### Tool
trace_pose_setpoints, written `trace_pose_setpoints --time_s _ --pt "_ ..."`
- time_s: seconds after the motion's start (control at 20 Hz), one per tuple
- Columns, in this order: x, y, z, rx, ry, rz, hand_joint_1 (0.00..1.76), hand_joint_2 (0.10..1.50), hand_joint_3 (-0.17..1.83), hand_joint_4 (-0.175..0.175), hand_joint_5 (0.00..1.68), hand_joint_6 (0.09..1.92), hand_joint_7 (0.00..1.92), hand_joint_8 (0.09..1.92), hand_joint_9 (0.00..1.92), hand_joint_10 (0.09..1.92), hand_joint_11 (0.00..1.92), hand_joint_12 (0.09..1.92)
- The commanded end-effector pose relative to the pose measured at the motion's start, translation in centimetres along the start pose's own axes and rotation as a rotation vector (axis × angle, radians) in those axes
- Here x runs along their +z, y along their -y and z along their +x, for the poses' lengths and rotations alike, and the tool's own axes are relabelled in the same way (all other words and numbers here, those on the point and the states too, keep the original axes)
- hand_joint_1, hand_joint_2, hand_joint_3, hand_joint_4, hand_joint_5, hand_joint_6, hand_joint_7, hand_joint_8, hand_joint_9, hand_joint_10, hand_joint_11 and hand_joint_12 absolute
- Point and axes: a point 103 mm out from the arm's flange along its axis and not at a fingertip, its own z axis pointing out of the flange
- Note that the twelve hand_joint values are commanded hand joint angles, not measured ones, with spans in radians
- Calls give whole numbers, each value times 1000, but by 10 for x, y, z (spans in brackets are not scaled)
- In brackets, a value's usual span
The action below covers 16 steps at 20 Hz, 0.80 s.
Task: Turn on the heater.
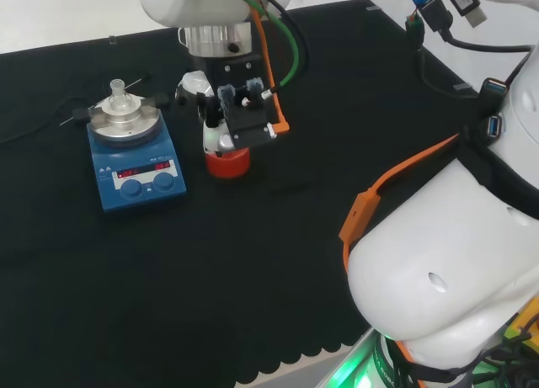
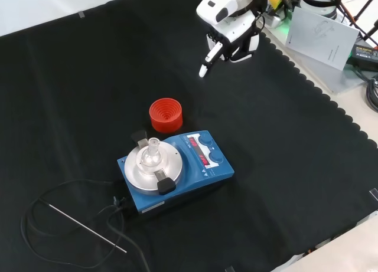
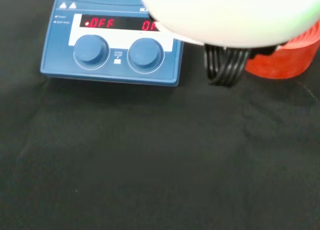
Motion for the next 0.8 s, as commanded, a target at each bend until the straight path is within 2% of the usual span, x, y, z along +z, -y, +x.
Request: trace_pose_setpoints --time_s 0.05,0.2,0.8 --pt "-5 -14 10 62 9 -2 1553 436 1288 -87 298 276 1539 1762 1630 1567 1350 1335" --pt "-3 -18 18 68 13 11 1553 435 1290 -86 296 284 1539 1763 1631 1568 1350 1336" --pt "-2 -30 54 13 51 36 1552 429 1304 -84 278 334 1541 1767 1633 1570 1350 1340"
